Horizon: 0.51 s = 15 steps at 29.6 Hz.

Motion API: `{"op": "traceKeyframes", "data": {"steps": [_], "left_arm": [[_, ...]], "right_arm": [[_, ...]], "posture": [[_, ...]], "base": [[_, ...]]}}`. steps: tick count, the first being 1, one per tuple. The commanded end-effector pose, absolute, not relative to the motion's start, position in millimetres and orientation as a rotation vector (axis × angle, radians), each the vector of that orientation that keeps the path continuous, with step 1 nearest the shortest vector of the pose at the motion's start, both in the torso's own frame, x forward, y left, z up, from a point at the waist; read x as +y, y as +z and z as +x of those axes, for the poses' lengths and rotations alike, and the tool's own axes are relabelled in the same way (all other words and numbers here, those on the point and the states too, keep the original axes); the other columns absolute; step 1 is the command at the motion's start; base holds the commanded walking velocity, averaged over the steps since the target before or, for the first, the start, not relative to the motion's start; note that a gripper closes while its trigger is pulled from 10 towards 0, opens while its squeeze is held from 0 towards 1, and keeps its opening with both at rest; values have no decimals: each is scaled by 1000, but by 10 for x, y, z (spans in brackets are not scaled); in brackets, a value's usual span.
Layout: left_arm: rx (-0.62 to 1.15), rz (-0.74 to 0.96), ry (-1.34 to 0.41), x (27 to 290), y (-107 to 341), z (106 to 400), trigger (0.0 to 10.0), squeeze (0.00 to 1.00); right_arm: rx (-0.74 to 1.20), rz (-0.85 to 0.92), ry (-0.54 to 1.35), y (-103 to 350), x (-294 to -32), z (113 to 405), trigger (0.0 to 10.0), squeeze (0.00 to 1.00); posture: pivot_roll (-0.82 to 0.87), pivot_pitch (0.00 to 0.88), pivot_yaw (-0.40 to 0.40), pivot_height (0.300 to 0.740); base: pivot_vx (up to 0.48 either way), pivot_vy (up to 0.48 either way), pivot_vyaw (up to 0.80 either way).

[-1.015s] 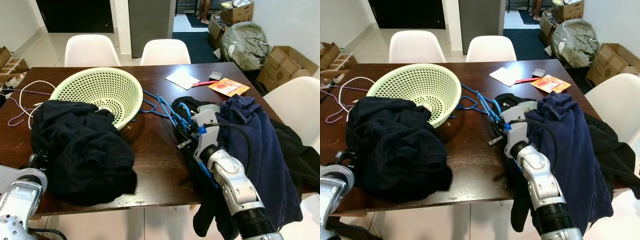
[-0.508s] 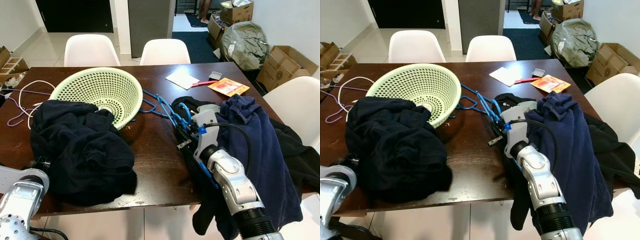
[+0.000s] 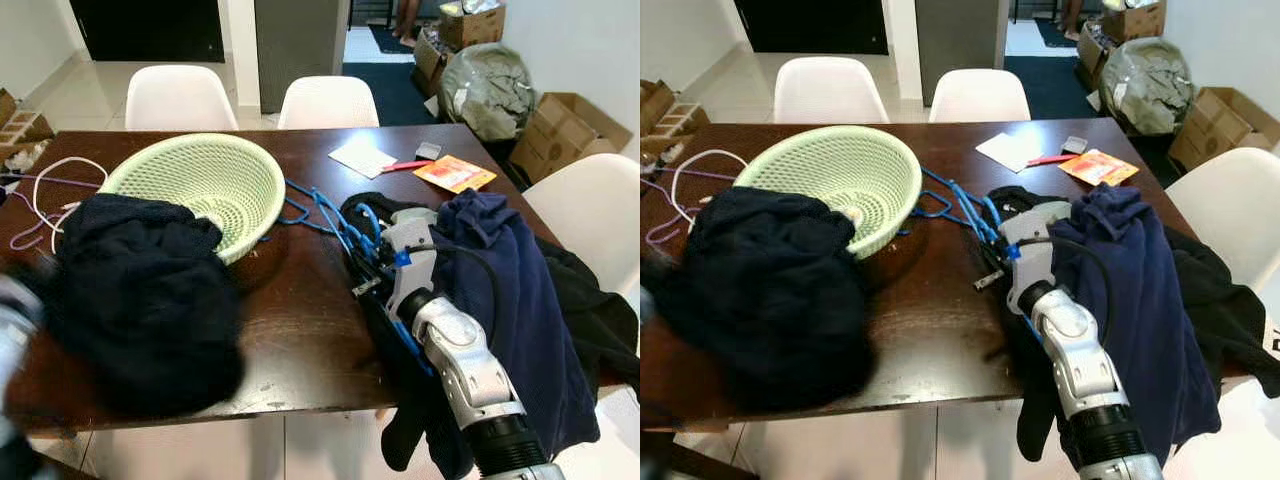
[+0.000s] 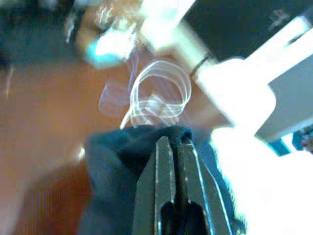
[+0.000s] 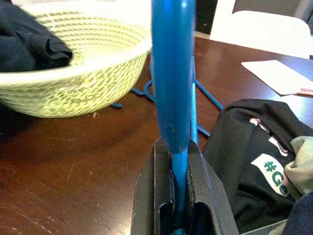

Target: Hang hanger

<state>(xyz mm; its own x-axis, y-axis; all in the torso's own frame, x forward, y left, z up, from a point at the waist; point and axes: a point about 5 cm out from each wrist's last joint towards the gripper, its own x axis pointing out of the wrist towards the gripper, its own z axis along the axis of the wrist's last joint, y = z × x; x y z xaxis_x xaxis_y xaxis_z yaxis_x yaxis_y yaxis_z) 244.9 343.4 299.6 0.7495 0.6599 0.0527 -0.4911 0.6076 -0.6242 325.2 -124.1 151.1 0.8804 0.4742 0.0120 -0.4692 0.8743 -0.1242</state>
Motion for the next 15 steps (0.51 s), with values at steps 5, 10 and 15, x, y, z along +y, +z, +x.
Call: {"op": "traceKeyframes", "data": {"steps": [5, 10, 15], "left_arm": [[-681, -334, 626, 3556, 4141, 2237, 0, 0], [-813, -161, 513, 3373, 4679, 2193, 0, 0], [-968, 47, 488, 3305, 5228, 1970, 0, 0]], "right_arm": [[37, -99, 484, 1315, -1257, 3233, 10000, 0], [37, -91, 481, 1306, -1246, 3228, 10000, 0], [40, -82, 482, 1296, -1228, 3220, 10000, 0]], "posture": [[72, 80, 17, 740], [76, 68, 24, 740], [81, 64, 27, 740]], "base": [[0, 0, 0], [0, 0, 0], [0, 0, 0]]}}
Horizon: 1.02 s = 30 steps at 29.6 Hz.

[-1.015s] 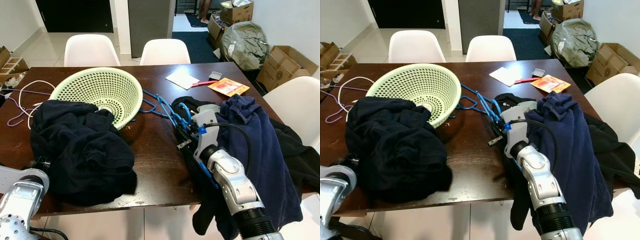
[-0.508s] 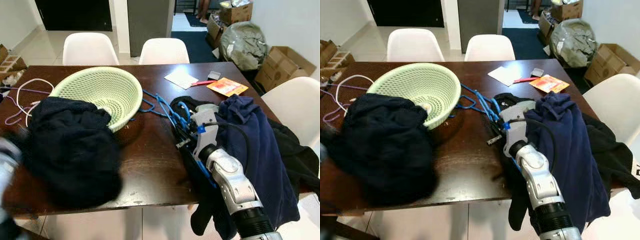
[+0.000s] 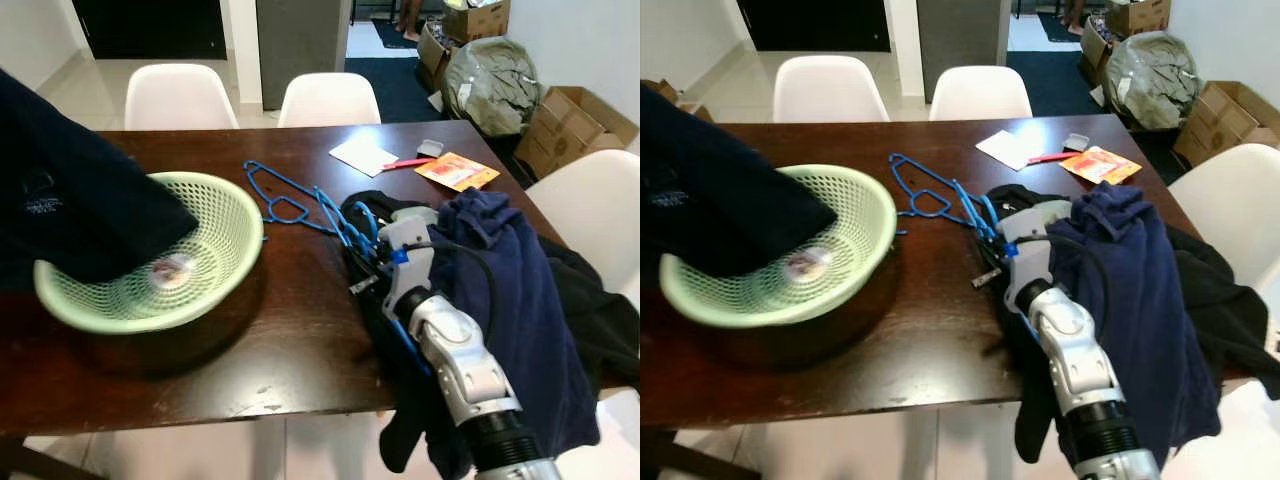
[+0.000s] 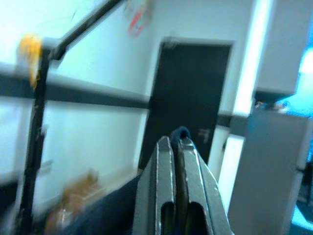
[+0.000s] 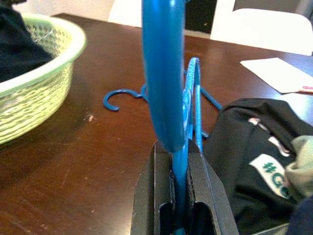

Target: Hang hanger

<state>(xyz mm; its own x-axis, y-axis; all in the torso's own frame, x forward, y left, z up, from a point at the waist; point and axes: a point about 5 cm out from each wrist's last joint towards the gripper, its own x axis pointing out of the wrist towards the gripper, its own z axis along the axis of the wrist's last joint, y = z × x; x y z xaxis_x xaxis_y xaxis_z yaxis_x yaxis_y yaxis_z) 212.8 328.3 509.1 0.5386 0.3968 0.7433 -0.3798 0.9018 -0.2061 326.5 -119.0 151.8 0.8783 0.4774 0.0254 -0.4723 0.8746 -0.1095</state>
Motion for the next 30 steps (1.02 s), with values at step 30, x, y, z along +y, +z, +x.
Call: {"op": "traceKeyframes", "data": {"steps": [30], "left_arm": [[-703, -25, -211, 2768, 5423, 2342, 0, 0]], "right_arm": [[50, -49, 472, 1258, -1244, 3237, 10000, 0]], "posture": [[95, 71, 28, 740]], "base": [[0, 0, 0]]}}
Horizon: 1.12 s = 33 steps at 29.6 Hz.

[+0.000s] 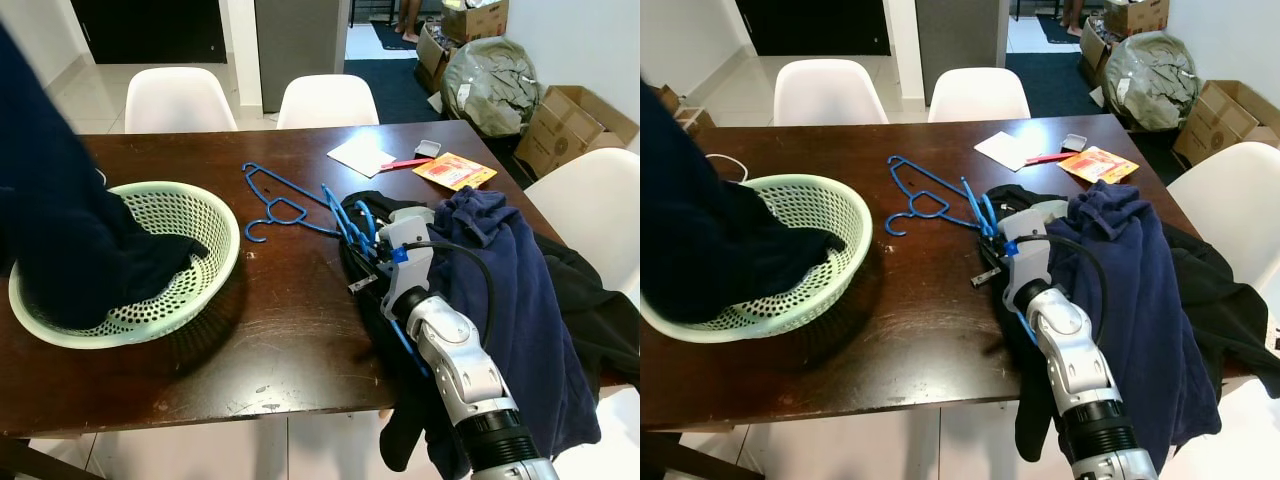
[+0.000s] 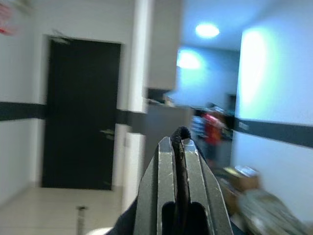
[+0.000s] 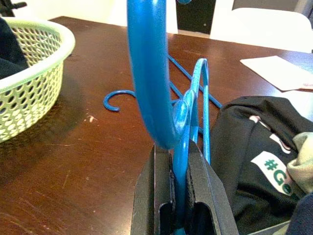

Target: Hang hanger

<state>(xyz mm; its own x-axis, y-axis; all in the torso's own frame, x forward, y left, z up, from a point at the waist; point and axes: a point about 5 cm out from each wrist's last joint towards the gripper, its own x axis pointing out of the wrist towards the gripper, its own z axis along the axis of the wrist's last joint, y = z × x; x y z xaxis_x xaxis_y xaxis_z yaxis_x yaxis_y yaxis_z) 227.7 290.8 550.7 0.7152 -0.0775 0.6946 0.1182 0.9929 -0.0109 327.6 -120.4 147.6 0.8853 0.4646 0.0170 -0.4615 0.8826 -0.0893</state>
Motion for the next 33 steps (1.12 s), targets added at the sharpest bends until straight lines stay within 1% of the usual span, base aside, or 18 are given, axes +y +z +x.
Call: {"op": "traceKeyframes", "data": {"steps": [1, 2, 3, 4, 6, 9, 12, 15, 16, 17, 18, 21, 23, 25, 28, 30, 32, 33], "left_arm": [[-703, -25, -211, 2768, 5423, 2342, 0, 0], [-703, -25, -211, 2768, 5423, 2342, 0, 0], [-587, 8, -248, 2716, 5186, 2505, 0, 0], [-587, 8, -248, 2716, 5186, 2505, 0, 0], [-443, -1, -239, 2754, 4805, 2744, 0, 0], [-434, -27, -225, 2801, 4765, 2781, 0, 0], [-489, -48, -246, 2820, 4879, 2734, 0, 0], [-586, -17, -302, 2742, 5187, 2594, 0, 0], [-586, -17, -302, 2742, 5187, 2594, 0, 0], [-644, 1, -340, 2679, 5366, 2504, 0, 0], [-644, 1, -340, 2679, 5366, 2504, 0, 0], [-792, 61, -448, 2450, 5830, 2232, 0, 0], [-820, 79, -472, 2389, 5909, 2173, 0, 0], [-820, 79, -472, 2389, 5909, 2173, 0, 0], [-871, 92, -524, 2262, 6040, 2068, 0, 0], [-871, 92, -524, 2262, 6040, 2068, 0, 0], [-952, 97, -558, 2144, 6220, 1918, 0, 0], [-952, 97, -558, 2144, 6220, 1918, 0, 0]], "right_arm": [[50, -49, 472, 1258, -1244, 3237, 10000, 0], [50, -49, 472, 1258, -1244, 3237, 10000, 0], [52, -52, 473, 1259, -1241, 3242, 10000, 0], [52, -52, 473, 1259, -1241, 3242, 10000, 0], [53, -56, 474, 1262, -1237, 3248, 10000, 0], [53, -57, 474, 1263, -1237, 3248, 10000, 0], [54, -59, 474, 1262, -1242, 3248, 10000, 0], [55, -58, 473, 1260, -1248, 3256, 10000, 0], [55, -58, 473, 1260, -1248, 3256, 10000, 0], [56, -55, 474, 1259, -1251, 3262, 10000, 0], [56, -55, 474, 1259, -1251, 3262, 10000, 0], [56, -38, 471, 1258, -1251, 3274, 10000, 0], [55, -36, 470, 1257, -1245, 3275, 10000, 0], [55, -36, 470, 1257, -1245, 3275, 10000, 0], [53, -32, 466, 1257, -1235, 3272, 10000, 0], [53, -32, 466, 1257, -1235, 3272, 10000, 0], [52, -24, 466, 1257, -1220, 3269, 10000, 0], [52, -24, 466, 1257, -1220, 3269, 10000, 0]], "posture": [[95, 71, 28, 740], [95, 71, 28, 740], [92, 72, 25, 740], [92, 72, 25, 740], [86, 74, 21, 740], [86, 74, 21, 740], [90, 73, 22, 740], [99, 73, 19, 740], [99, 73, 19, 740], [107, 71, 19, 740], [107, 71, 19, 740], [119, 65, 29, 740], [122, 57, 36, 740], [122, 57, 36, 740], [125, 50, 39, 740], [125, 50, 39, 740], [135, 37, 39, 740], [135, 37, 39, 740]], "base": [[0, 0, 0], [0, 0, 0], [0, 0, 0], [0, 0, 0], [0, 0, 0], [0, 0, 0], [0, 0, 0], [0, 0, 0], [0, 0, 0], [0, 0, 0], [0, 0, 0], [0, 0, 0], [0, 0, 0], [0, 0, 0], [0, 0, 0], [0, 0, 0], [0, 0, 0], [0, 0, 0]]}}
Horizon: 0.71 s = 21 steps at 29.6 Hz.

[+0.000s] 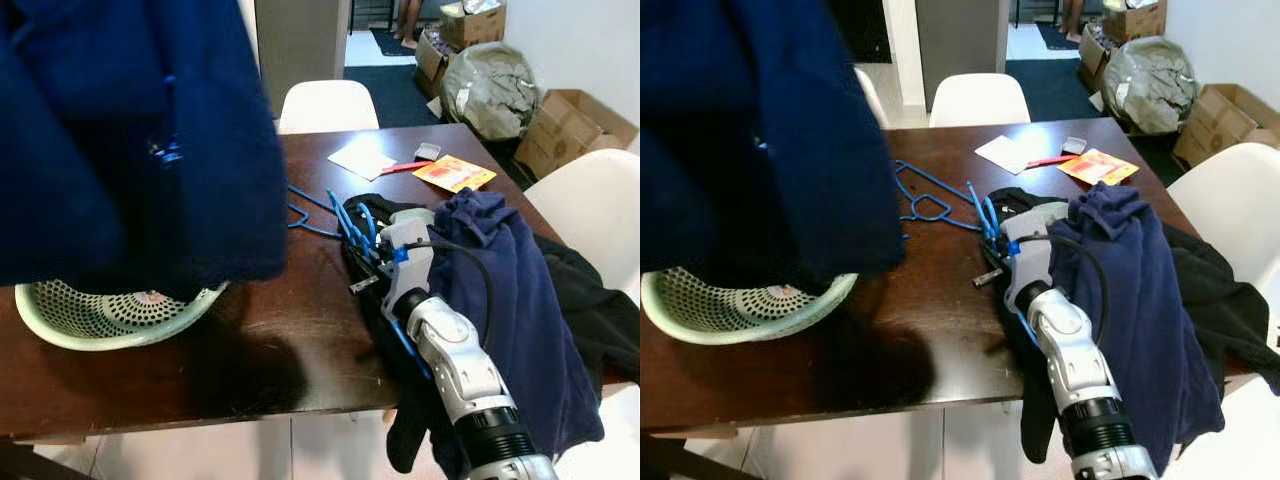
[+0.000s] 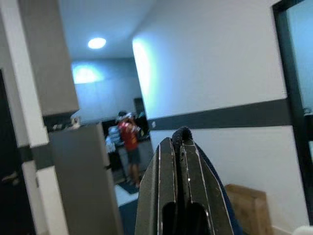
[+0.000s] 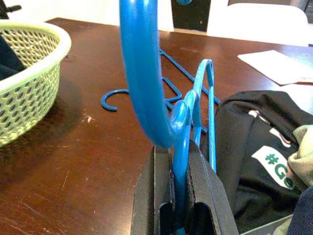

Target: Hang hanger

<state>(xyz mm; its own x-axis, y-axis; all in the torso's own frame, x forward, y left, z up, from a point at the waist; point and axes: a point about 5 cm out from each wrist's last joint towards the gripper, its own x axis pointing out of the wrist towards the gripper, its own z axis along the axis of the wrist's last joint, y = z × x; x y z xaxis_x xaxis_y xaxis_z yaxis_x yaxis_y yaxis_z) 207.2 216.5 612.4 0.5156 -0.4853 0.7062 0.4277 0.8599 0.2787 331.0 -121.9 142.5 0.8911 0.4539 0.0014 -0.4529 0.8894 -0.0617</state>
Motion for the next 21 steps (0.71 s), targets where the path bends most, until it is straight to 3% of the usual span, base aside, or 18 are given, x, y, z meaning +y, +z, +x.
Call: {"op": "traceKeyframes", "data": {"steps": [1, 16, 21], "left_arm": [[-998, 98, -556, 2104, 6314, 1841, 0, 0], [-1187, 64, -542, 1998, 6748, 1587, 0, 0], [-1134, 6, -506, 2159, 6622, 1778, 0, 0]], "right_arm": [[51, -18, 466, 1258, -1213, 3270, 10000, 0], [52, -4, 457, 1232, -1189, 3268, 10000, 0], [51, 2, 448, 1225, -1196, 3251, 10000, 0]], "posture": [[137, 34, 40, 740], [140, 2, 62, 740], [121, 16, 65, 740]], "base": [[0, 0, 0], [0, 0, 0], [0, 0, 0]]}}
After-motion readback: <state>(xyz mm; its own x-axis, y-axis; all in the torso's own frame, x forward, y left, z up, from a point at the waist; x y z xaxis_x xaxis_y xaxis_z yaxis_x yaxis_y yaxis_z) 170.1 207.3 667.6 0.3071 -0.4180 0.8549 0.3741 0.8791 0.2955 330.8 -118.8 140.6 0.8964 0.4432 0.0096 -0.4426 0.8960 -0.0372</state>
